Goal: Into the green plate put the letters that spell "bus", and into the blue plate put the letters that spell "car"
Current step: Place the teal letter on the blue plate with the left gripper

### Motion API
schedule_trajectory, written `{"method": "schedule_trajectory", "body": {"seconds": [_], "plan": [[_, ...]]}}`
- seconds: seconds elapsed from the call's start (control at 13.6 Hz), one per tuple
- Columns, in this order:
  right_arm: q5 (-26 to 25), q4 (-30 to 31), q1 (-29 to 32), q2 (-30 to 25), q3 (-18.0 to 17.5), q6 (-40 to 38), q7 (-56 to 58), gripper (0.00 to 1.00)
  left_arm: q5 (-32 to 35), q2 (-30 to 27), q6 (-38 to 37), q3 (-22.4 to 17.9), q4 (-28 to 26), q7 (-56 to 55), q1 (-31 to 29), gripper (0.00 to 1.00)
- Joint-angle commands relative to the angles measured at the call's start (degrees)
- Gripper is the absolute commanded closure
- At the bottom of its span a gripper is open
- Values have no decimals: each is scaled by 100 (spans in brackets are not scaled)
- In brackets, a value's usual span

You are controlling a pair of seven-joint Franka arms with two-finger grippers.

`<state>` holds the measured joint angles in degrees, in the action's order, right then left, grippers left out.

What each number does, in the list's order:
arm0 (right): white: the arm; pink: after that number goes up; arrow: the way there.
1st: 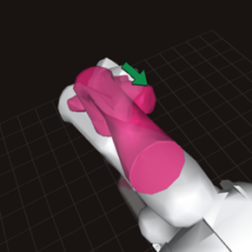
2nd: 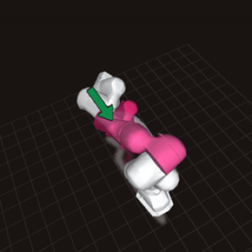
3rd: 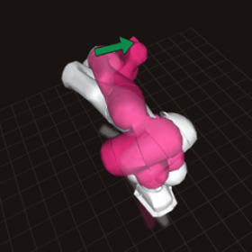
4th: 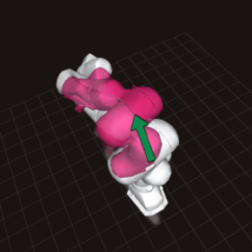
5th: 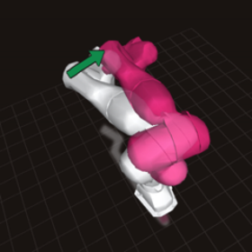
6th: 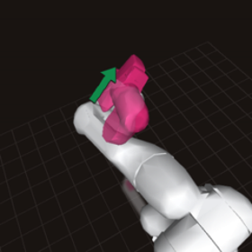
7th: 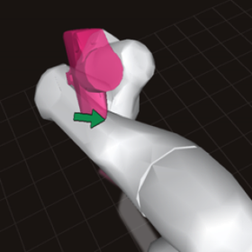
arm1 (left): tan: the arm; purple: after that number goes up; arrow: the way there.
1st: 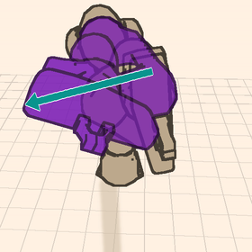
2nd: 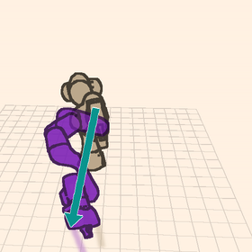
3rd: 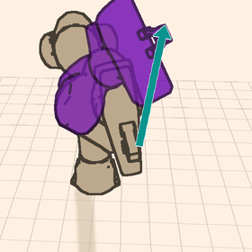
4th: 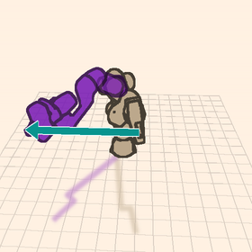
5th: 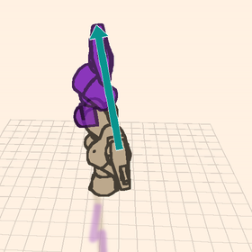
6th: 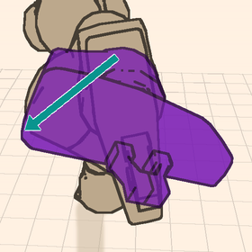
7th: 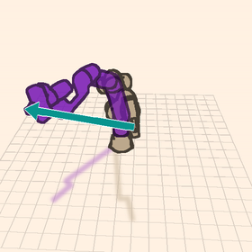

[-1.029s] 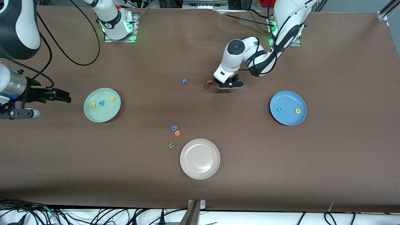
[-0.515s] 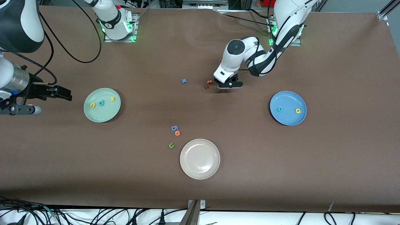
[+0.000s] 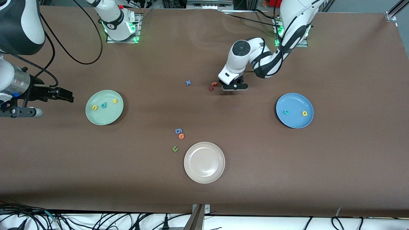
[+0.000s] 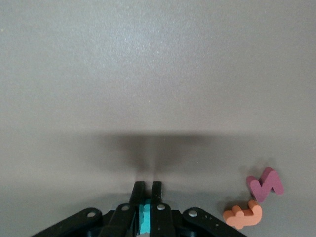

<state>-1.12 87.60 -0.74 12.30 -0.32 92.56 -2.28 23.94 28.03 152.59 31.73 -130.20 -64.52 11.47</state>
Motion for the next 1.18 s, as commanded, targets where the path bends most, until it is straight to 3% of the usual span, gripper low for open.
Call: {"method": "schedule_trajectory", "body": {"seconds": [0.0,0.44,0.74,1.1], "plan": [[-99,82,65,-97,94,-159,-28,0,234,-236,-500,26,65,727,-390,100],[-108,47,39,-141,76,-229,-378,0,120,-623,-1353,157,311,2406,-1075,100],[-143,65,30,-149,85,-377,-388,0,-64,-615,-1740,693,600,4223,-2436,100],[-213,47,30,-211,155,-668,-388,0,-241,-423,-1838,659,846,6265,-3414,100]]}}
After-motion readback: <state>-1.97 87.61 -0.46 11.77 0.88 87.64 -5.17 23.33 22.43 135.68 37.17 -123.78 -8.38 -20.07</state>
